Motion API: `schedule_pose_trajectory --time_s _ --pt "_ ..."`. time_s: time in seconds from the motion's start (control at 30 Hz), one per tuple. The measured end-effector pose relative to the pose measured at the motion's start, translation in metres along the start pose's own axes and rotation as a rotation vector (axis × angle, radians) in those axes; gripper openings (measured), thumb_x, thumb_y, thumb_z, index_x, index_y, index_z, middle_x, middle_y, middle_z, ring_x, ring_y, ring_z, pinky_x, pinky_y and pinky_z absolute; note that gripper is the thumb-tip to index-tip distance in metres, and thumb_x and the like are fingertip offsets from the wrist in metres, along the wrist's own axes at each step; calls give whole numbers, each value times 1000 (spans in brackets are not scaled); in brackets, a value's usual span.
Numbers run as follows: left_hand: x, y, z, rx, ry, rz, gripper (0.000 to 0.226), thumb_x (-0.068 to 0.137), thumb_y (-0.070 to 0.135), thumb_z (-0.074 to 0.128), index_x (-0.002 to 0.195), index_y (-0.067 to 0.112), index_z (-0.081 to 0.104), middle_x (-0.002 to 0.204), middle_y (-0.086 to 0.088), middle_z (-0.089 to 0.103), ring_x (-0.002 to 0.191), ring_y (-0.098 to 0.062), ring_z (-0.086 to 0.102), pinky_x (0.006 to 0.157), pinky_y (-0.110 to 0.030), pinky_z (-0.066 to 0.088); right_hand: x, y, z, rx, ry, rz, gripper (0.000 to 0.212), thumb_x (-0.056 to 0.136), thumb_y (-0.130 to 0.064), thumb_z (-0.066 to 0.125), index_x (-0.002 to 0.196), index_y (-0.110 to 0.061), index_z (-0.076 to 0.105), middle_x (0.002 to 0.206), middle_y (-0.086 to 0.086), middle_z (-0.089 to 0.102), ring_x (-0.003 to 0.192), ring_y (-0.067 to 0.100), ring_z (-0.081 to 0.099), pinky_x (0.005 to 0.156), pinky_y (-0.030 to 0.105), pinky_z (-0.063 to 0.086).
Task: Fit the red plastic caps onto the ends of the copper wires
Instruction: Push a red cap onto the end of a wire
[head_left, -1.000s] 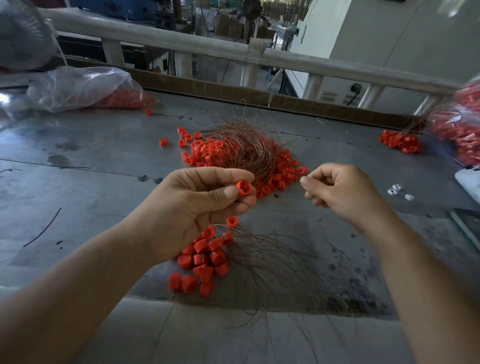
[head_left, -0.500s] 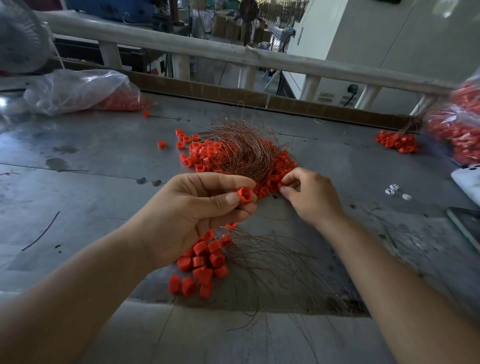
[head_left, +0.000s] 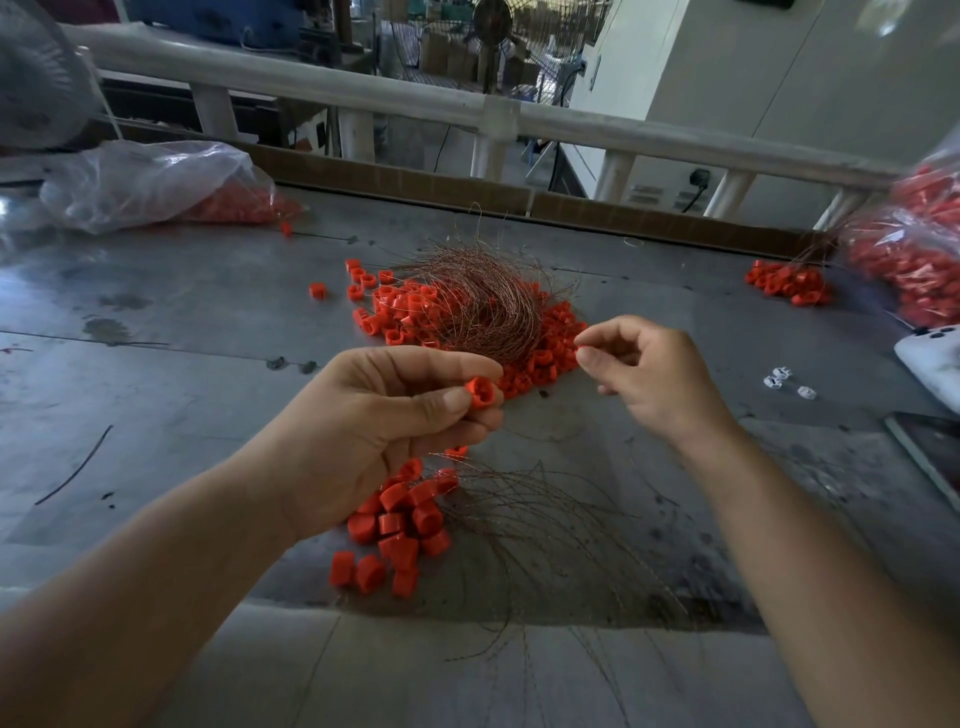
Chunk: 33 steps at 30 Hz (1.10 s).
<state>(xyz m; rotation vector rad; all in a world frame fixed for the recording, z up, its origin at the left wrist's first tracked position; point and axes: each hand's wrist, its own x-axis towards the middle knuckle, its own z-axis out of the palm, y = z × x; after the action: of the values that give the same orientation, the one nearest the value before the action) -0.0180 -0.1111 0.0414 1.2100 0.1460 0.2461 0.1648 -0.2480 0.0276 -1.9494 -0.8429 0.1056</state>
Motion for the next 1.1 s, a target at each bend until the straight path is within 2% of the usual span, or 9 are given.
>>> schedule_pose_trajectory --time_s 0.13,0.23,0.3,0.43,0.77,0.9,1.1 --pt "0 -1 1 47 12 15 25 63 3 59 78 12 76 75 -8 72 69 -14 70 59 -17 54 -17 -27 -2 445 -85 42 9 78 -5 63 81 -13 61 71 4 66 63 10 65 56 19 52" --pt "0 -1 0 62 24 28 25 63 4 59 79 13 76 76 -8 73 70 -14 70 60 -17 53 -27 -41 5 618 -174 51 15 66 -16 64 80 -11 65 65 2 67 60 11 64 54 19 52" --pt "0 -2 0 68 29 35 26 63 3 59 80 13 76 77 -7 73 70 -14 70 60 -17 53 -31 -45 10 690 -242 85 20 61 -14 65 81 -11 67 67 4 67 62 12 65 56 18 52" --pt "2 -3 -2 74 41 47 25 63 4 60 81 12 75 77 -9 72 70 -15 70 60 -18 54 -36 -48 15 673 -290 68 26 60 -10 65 85 -13 68 72 4 68 65 13 67 59 18 52" --pt "3 -4 -2 145 61 92 21 58 13 64 75 18 75 74 -6 72 70 -14 70 61 -18 53 -42 -54 22 517 -269 -141 20 62 -15 68 81 -20 67 68 -3 68 66 9 65 59 18 52" --pt "2 -5 -1 152 50 103 21 60 11 63 75 19 75 75 -5 72 71 -14 70 61 -17 53 -42 -53 20 517 -263 -151 19 64 -15 67 81 -24 68 68 -1 69 64 11 67 56 20 53" --pt "2 -4 -1 174 53 105 22 60 12 63 77 19 75 78 -7 73 73 -15 70 62 -18 53 -43 -54 19 549 -270 -118 14 65 -20 65 79 -20 67 68 1 69 64 11 67 57 20 53"
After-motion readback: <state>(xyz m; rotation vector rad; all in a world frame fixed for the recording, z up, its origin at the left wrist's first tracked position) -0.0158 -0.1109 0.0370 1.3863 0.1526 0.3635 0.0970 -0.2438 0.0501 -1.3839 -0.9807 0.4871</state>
